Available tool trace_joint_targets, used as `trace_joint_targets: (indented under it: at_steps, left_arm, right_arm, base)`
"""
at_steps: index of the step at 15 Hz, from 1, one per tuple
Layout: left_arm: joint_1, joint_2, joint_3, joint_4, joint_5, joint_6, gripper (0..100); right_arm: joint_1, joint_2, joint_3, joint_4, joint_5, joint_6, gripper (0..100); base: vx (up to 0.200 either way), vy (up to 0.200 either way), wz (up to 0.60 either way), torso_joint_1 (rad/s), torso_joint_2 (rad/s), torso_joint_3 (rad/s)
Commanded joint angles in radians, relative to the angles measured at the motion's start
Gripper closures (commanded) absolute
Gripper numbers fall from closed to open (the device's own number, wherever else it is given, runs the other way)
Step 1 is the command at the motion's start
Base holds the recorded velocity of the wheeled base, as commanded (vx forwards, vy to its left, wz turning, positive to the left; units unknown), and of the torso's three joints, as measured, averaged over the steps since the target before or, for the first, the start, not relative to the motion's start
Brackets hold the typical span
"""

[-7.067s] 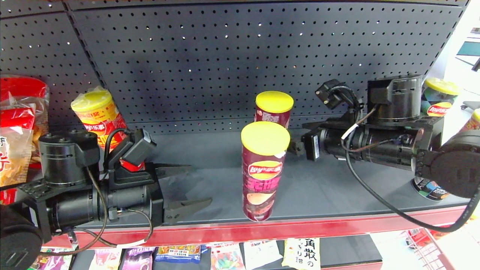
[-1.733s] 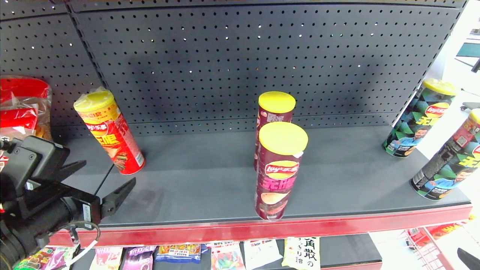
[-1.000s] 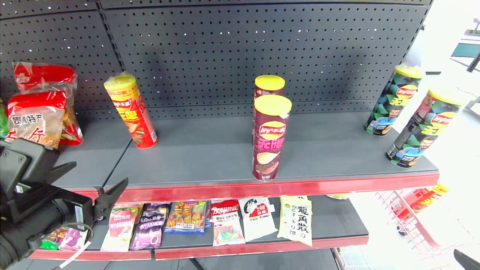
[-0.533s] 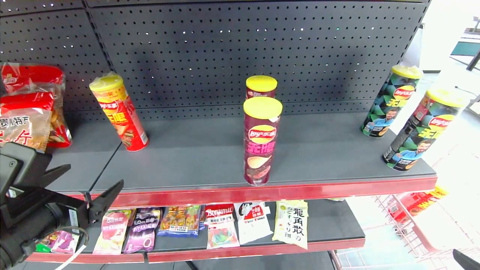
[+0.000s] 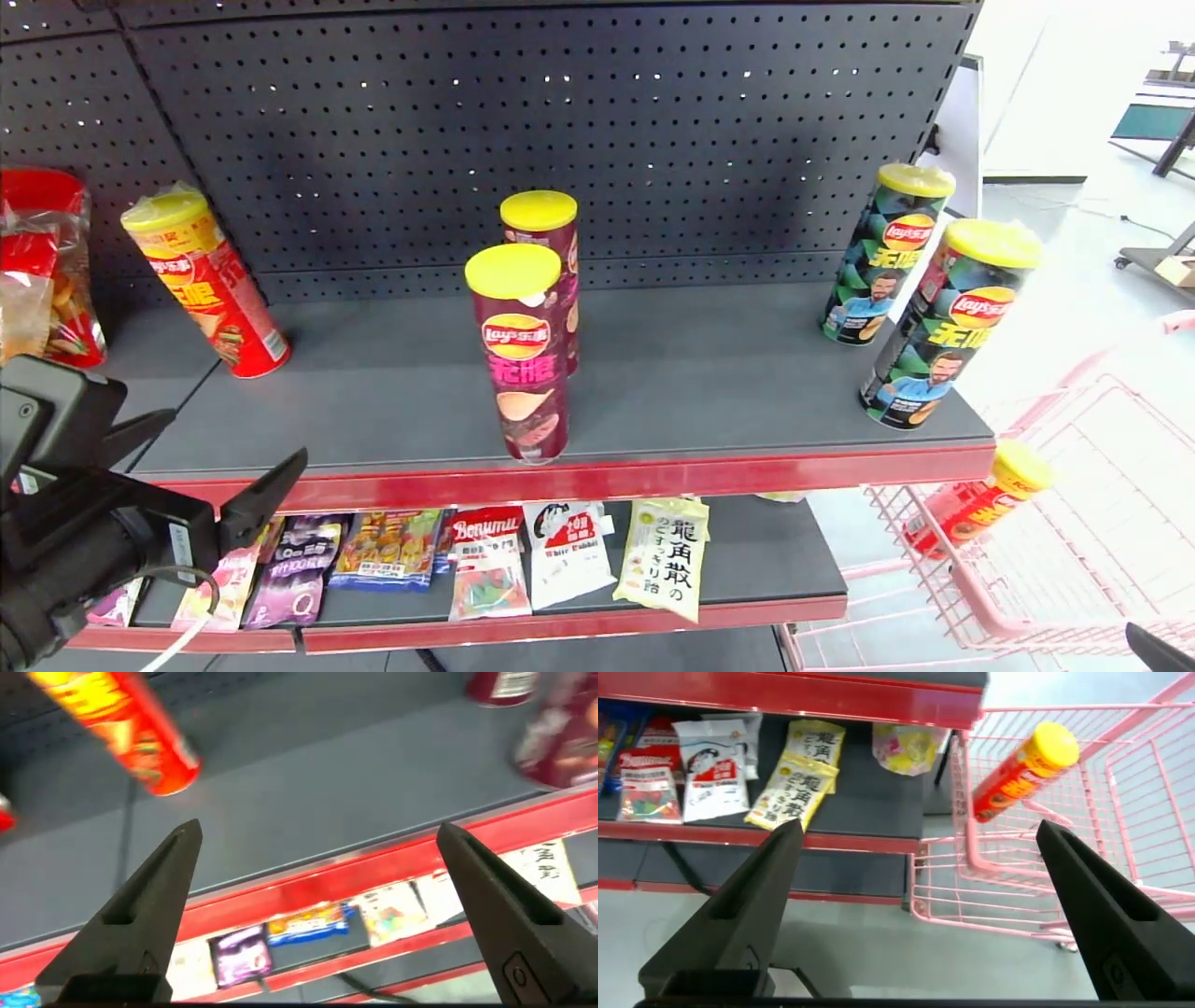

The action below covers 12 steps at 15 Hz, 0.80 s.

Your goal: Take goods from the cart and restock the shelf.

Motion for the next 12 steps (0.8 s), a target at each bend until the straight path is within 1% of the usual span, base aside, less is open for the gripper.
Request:
trace_joint_targets:
  at_steps: [1, 10, 12]
  left_arm:
    - [0.000, 0.002, 0.000, 0.000, 0.000, 0.000, 0]
    - [0.000, 0.002, 0.002, 0.000, 0.003, 0.003, 0]
    - [0.000, -0.019, 0.003, 0.003, 0.002, 0.003, 0]
  right_arm:
    - [0.000, 0.005, 0.000, 0.000, 0.000, -0.001, 0]
    - [0.000, 0.017, 0.003, 0.002, -0.002, -0.001, 0]
    - [0.000, 0.022, 0.003, 0.002, -0.002, -0.001, 0]
  base:
    - [0.000, -0.200, 0.00, -0.002, 0.00, 0.002]
    - [0.000, -0.200, 0.00, 0.002, 0.00, 0.003]
    - [0.000, 0.000, 0.00, 0.000, 0.00, 0.000]
